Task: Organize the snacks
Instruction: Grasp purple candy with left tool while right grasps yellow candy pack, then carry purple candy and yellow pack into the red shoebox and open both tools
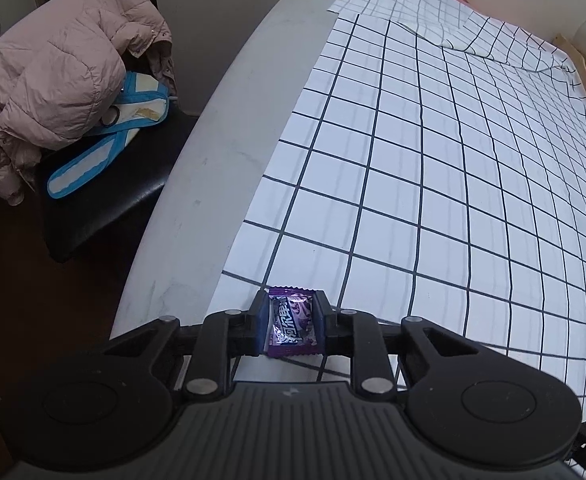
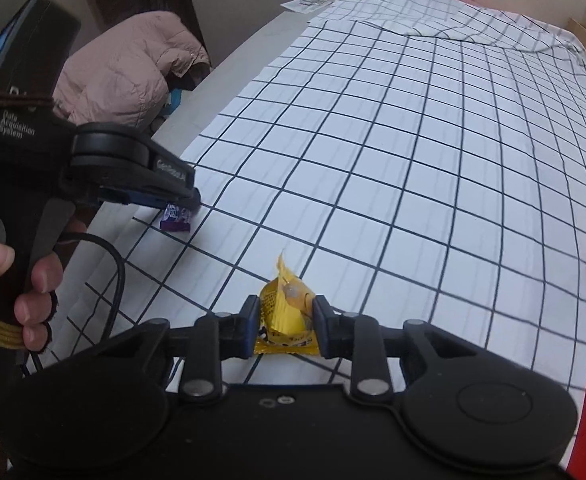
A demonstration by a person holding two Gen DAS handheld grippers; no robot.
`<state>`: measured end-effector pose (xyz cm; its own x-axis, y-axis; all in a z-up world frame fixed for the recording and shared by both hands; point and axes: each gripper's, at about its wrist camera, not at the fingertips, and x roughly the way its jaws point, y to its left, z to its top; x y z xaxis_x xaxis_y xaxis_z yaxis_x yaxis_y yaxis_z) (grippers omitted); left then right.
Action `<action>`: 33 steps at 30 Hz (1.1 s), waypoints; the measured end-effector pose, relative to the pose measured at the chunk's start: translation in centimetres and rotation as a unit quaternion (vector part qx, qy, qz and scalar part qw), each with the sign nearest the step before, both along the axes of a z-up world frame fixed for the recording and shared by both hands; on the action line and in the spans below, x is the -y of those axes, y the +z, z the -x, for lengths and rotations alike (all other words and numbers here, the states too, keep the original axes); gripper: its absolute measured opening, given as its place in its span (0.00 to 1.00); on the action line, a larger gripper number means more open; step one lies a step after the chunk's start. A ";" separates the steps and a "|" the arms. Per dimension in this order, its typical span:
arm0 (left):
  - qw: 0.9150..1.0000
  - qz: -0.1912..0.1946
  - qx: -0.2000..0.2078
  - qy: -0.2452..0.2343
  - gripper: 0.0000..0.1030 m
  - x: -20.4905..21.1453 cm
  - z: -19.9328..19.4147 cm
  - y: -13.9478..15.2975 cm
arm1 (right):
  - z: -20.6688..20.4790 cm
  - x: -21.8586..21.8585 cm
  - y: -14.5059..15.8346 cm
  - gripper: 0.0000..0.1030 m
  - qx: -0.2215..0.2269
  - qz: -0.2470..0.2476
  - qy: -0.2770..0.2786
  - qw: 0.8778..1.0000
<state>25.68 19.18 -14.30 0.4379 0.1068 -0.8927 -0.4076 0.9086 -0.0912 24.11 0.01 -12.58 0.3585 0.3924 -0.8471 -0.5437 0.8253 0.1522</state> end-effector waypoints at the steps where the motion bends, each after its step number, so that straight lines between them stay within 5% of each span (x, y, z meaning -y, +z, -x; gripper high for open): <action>1: 1.000 0.001 0.000 -0.002 0.22 0.1 0.2 0.1 | 0.2 0.3 0.2 0.25 0.000 -0.004 -0.004 1.000; 18: 0.999 0.027 0.016 -0.042 0.22 5.3 5.9 6.5 | 4.5 8.5 6.7 0.25 0.006 -0.067 -0.043 0.997; 33: 0.993 0.026 0.059 -0.098 0.22 16.2 8.5 13.8 | 6.4 19.6 11.4 0.25 0.032 -0.105 -0.083 0.990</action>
<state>17.16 2.97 -0.53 0.5468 -0.0362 -0.8365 -0.2076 0.9620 -0.1774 17.73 -19.58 -1.21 0.4840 0.4883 -0.7262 -0.4169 0.8583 0.2992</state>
